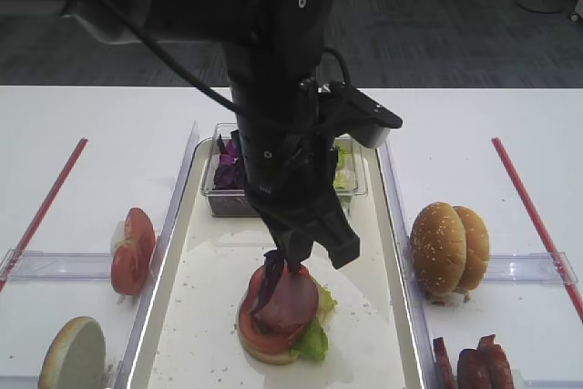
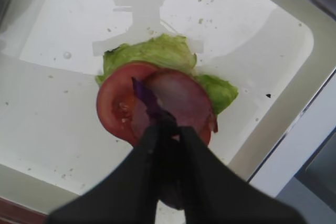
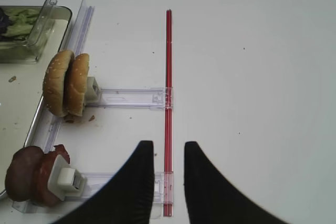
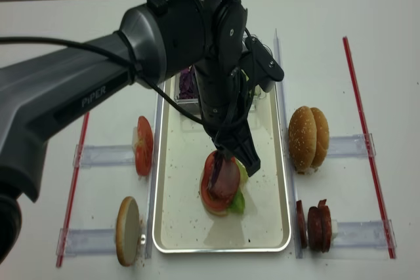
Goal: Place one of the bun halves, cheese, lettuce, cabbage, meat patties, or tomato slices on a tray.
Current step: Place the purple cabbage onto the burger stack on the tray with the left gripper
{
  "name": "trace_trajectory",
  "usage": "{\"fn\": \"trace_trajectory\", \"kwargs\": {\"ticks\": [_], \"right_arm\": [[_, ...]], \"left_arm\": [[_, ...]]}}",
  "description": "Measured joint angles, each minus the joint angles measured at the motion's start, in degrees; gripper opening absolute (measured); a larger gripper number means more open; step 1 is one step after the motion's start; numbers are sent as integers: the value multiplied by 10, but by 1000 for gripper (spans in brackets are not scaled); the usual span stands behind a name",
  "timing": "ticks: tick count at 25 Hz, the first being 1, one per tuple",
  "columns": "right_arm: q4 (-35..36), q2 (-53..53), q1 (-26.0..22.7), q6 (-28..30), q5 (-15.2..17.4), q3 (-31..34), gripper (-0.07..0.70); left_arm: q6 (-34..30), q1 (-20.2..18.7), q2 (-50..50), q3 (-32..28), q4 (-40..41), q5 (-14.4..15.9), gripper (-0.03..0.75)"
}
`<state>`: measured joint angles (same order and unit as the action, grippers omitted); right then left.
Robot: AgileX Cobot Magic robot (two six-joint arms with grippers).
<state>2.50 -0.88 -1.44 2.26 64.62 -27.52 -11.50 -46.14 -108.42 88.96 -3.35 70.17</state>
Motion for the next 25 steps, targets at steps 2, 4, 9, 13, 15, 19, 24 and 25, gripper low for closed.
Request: {"fn": "trace_trajectory", "kwargs": {"ticks": [2, 4, 9, 13, 15, 19, 24, 25], "right_arm": [[0, 0, 0, 0, 0, 0, 193], [0, 0, 0, 0, 0, 0, 193], [0, 0, 0, 0, 0, 0, 193], [0, 0, 0, 0, 0, 0, 193], [0, 0, 0, 0, 0, 0, 193], [0, 0, 0, 0, 0, 0, 193], [0, 0, 0, 0, 0, 0, 193], [0, 0, 0, 0, 0, 0, 193]], "left_arm": [[0, 0, -7, 0, 0, 0, 60], [0, 0, -11, 1, -1, 0, 60], [0, 0, -14, 1, -2, -1, 60], [-1, 0, -17, 3, -2, -1, 60], [-1, 0, -24, 3, -2, -1, 60], [-1, 0, -36, 3, -3, -1, 60], [-1, 0, -40, 3, -4, -2, 60], [-1, 0, -40, 3, -4, -2, 60]]}}
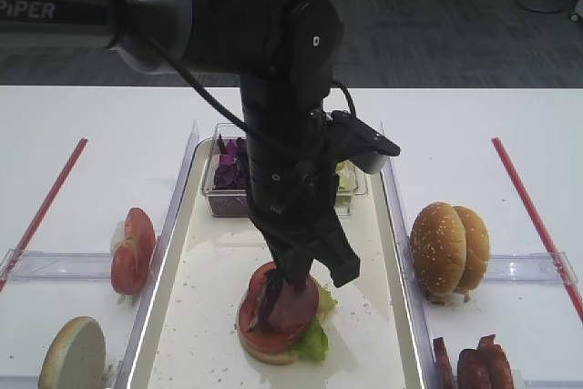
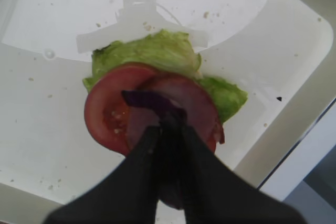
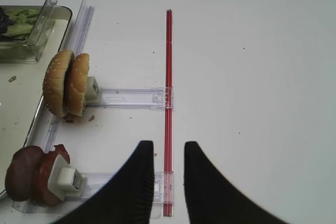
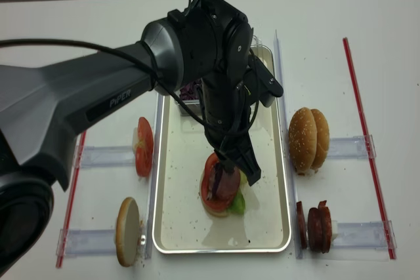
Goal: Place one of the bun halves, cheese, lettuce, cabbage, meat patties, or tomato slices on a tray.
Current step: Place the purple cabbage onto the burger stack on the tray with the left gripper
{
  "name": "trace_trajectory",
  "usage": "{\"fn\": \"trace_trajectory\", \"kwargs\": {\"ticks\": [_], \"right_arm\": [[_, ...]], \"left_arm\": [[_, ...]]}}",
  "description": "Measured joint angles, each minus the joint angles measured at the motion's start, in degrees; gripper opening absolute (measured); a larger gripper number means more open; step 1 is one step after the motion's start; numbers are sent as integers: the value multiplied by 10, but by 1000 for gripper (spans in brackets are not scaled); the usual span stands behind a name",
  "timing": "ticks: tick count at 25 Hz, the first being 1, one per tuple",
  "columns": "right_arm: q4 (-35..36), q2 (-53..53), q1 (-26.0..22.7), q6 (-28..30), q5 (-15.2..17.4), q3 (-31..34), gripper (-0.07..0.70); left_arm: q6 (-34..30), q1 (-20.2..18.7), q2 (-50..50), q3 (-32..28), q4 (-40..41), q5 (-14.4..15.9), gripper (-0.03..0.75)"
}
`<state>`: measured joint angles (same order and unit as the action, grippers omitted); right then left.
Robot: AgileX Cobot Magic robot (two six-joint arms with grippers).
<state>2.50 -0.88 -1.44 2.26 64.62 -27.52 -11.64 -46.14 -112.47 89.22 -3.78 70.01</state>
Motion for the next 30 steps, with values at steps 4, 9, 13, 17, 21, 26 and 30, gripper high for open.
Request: {"fn": "trace_trajectory", "kwargs": {"ticks": [4, 9, 13, 17, 21, 26, 30], "right_arm": [[0, 0, 0, 0, 0, 0, 193], [0, 0, 0, 0, 0, 0, 193], [0, 0, 0, 0, 0, 0, 193], [0, 0, 0, 0, 0, 0, 193], [0, 0, 0, 0, 0, 0, 193], [0, 0, 0, 0, 0, 0, 193], [0, 0, 0, 0, 0, 0, 193]], "left_arm": [[0, 0, 0, 0, 0, -1, 60], [0, 0, 0, 0, 0, -1, 60], [0, 0, 0, 0, 0, -1, 60], [1, 0, 0, 0, 0, -1, 60], [1, 0, 0, 0, 3, -2, 60], [1, 0, 0, 0, 5, -2, 59], [1, 0, 0, 0, 6, -2, 60]]}}
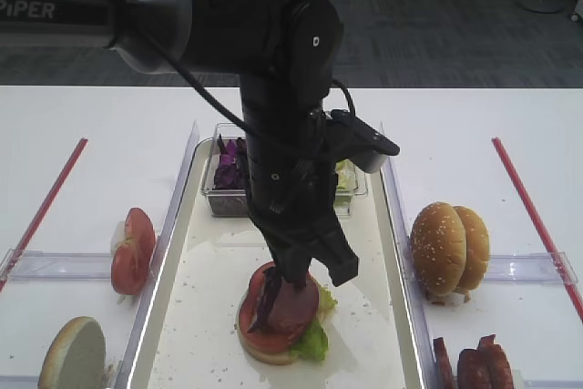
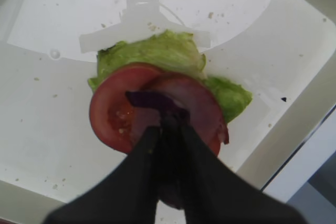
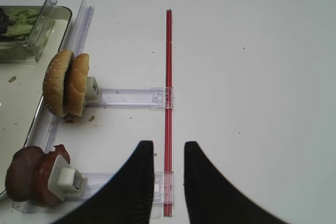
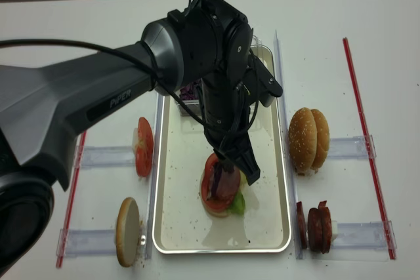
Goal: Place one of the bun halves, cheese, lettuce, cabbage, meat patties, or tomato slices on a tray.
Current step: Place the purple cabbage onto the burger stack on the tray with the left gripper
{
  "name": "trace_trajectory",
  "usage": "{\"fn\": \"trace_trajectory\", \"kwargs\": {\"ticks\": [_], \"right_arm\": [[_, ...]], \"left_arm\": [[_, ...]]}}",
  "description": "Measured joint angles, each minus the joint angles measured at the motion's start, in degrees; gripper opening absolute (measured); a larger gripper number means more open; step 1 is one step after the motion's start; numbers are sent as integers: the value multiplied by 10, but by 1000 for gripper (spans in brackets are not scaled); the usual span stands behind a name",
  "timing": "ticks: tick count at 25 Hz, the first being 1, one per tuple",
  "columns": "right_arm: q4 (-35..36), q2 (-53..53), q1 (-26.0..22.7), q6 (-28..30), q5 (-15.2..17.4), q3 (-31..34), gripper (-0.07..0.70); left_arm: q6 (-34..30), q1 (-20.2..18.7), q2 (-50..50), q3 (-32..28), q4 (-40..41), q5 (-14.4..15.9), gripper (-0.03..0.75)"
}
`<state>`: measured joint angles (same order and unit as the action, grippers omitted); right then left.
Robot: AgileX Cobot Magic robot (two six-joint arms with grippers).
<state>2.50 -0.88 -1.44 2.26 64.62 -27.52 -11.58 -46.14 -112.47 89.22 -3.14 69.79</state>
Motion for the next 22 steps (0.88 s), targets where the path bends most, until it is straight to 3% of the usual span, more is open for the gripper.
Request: {"fn": "trace_trajectory", "kwargs": {"ticks": [17, 22], "right_arm": [[0, 0, 0, 0, 0, 0, 193], [0, 0, 0, 0, 0, 0, 193]], "left_arm": [[0, 0, 0, 0, 0, 0, 183], [0, 0, 0, 0, 0, 0, 254]]}}
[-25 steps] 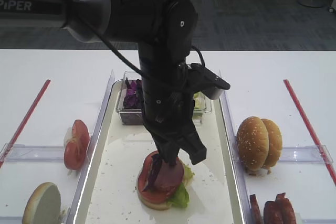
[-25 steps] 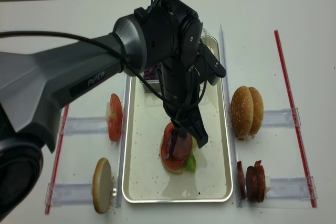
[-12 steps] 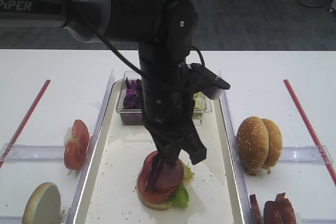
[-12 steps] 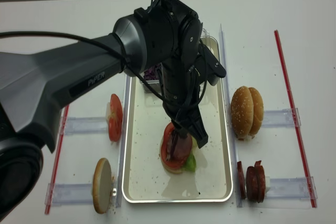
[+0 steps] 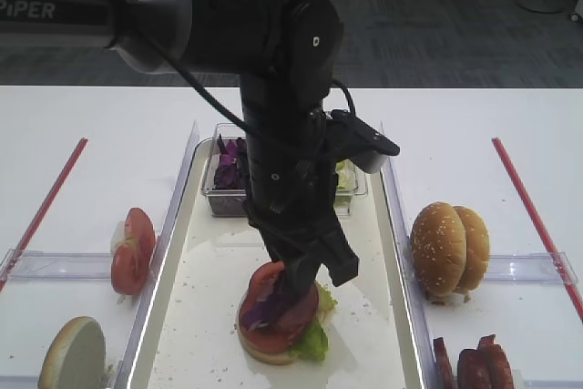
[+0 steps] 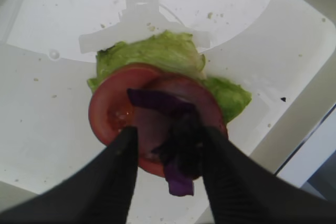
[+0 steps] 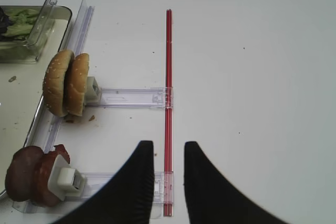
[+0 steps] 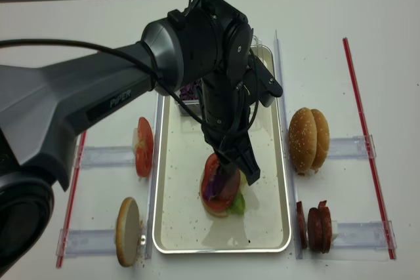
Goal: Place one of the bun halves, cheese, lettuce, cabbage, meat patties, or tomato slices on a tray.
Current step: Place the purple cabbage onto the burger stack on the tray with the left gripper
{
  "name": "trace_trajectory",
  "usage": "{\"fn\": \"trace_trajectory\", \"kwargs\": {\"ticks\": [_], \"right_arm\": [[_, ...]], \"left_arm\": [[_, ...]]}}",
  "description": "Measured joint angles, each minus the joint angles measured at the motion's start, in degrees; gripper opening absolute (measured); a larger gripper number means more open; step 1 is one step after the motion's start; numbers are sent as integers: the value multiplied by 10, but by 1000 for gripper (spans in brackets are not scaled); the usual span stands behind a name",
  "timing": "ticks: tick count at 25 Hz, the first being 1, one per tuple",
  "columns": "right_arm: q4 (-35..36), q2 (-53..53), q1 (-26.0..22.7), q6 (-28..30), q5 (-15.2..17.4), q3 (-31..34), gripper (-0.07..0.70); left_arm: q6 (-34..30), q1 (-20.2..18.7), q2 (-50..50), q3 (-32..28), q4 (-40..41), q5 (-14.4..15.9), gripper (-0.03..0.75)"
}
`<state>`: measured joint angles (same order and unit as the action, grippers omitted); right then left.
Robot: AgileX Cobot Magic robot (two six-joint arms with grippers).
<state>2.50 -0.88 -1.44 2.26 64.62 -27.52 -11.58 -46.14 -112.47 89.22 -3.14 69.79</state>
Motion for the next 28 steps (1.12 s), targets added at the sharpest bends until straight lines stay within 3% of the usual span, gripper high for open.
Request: {"fn": "trace_trajectory", "kwargs": {"ticks": [14, 28], "right_arm": [[0, 0, 0, 0, 0, 0, 193], [0, 0, 0, 0, 0, 0, 193]], "left_arm": [[-1, 0, 0, 0, 14, 0, 468], [8, 0, 0, 0, 38, 0, 562]]}}
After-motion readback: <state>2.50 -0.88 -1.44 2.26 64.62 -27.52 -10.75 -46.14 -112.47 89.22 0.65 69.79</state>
